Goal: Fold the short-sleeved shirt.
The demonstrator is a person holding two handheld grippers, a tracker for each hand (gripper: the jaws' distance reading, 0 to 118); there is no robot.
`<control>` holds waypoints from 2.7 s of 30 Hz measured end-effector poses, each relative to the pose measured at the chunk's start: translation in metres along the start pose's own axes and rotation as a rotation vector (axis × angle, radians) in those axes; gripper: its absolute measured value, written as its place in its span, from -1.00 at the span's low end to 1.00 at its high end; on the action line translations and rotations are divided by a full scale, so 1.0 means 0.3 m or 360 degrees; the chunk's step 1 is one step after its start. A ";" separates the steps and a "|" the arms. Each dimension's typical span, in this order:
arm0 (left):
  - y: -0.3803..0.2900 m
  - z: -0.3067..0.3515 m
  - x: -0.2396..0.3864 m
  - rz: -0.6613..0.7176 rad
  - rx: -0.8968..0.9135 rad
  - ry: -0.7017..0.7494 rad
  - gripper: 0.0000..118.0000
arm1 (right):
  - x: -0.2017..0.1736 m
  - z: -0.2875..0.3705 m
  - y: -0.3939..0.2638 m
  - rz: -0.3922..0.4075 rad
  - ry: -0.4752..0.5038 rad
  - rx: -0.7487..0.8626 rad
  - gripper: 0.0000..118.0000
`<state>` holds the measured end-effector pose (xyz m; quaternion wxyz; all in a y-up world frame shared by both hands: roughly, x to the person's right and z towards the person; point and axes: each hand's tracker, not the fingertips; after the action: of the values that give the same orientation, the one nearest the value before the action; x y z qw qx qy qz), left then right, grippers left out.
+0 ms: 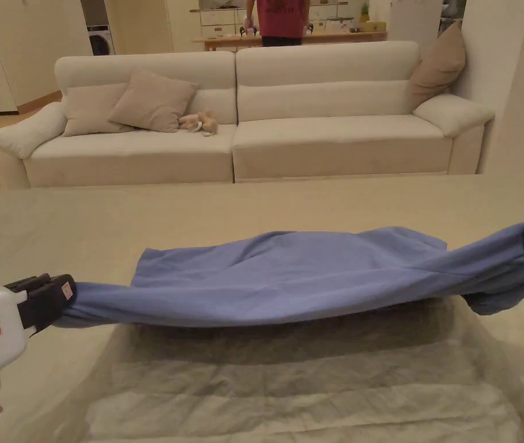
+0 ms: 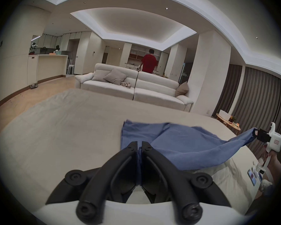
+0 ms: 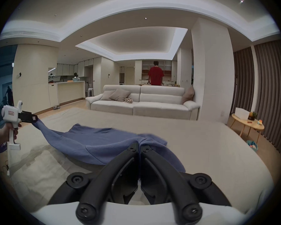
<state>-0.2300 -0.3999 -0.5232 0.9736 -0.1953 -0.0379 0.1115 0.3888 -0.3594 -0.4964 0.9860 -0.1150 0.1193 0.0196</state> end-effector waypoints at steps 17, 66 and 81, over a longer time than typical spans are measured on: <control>-0.485 0.732 0.058 -0.0203 -0.0141 -0.0009 -0.91 | -0.184 0.835 -0.426 -0.0053 0.0022 -0.0159 -1.00; -0.718 0.926 0.041 -0.0174 -0.0475 0.0222 -0.16 | -0.463 1.159 -0.654 -0.0199 -0.0081 -0.0279 -1.00; -0.716 0.723 0.074 -0.0298 -0.0605 0.0202 -0.87 | -0.463 1.127 -0.657 -0.0195 -0.0087 -0.0356 -1.00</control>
<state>-0.1905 -0.5070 -0.2393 0.9258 -0.3777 -0.0148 -0.0010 0.3449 -0.4746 -0.0998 0.9692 -0.2308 0.0824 -0.0244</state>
